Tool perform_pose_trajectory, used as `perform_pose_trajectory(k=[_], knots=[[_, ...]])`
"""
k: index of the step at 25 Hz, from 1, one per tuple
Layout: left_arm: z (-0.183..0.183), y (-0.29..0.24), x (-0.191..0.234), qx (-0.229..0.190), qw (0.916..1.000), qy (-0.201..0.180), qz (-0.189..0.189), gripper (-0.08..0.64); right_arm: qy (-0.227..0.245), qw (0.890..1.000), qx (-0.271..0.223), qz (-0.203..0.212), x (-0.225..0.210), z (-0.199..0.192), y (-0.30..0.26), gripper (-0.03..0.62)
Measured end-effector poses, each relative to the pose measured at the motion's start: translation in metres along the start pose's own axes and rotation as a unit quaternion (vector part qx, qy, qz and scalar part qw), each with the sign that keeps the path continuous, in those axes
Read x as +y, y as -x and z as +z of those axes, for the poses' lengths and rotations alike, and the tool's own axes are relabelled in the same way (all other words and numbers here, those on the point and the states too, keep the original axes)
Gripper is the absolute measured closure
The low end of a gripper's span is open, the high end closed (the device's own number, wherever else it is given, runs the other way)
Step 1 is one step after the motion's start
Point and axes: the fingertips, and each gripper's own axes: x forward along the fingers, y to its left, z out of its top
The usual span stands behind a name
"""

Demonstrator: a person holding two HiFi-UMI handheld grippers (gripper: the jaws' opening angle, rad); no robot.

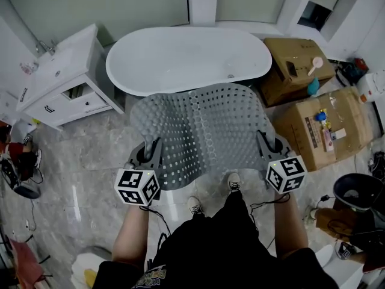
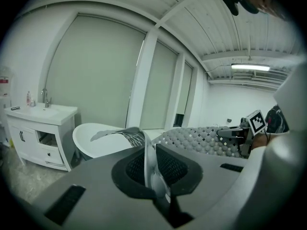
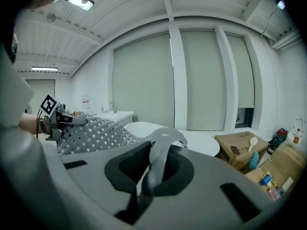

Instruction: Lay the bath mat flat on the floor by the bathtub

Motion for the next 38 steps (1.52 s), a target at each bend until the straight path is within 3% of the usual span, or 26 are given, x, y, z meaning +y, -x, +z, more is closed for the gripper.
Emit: perform_pose_trajectory(k=[11, 21, 30, 38], knots=[[0.003, -0.078, -0.034, 0.014, 0.9981, 0.022, 0.056, 0.528, -0.02, 0.998, 0.021, 0.053, -0.094, -0.009, -0.053, 0.566], [-0.01, -0.139, -0.073, 0.033, 0.9949, 0.015, 0.094, 0.528, -0.021, 0.995, 0.041, 0.089, -0.166, -0.038, -0.086, 0.566], [-0.025, -0.165, -0.098, 0.031, 0.9924, -0.004, 0.119, 0.528, -0.005, 0.992, 0.042, 0.115, -0.194, -0.053, -0.098, 0.566], [-0.04, -0.182, -0.105, 0.037, 0.9921, -0.032, 0.116, 0.528, 0.009, 0.992, 0.044, 0.116, -0.188, -0.064, -0.113, 0.566]])
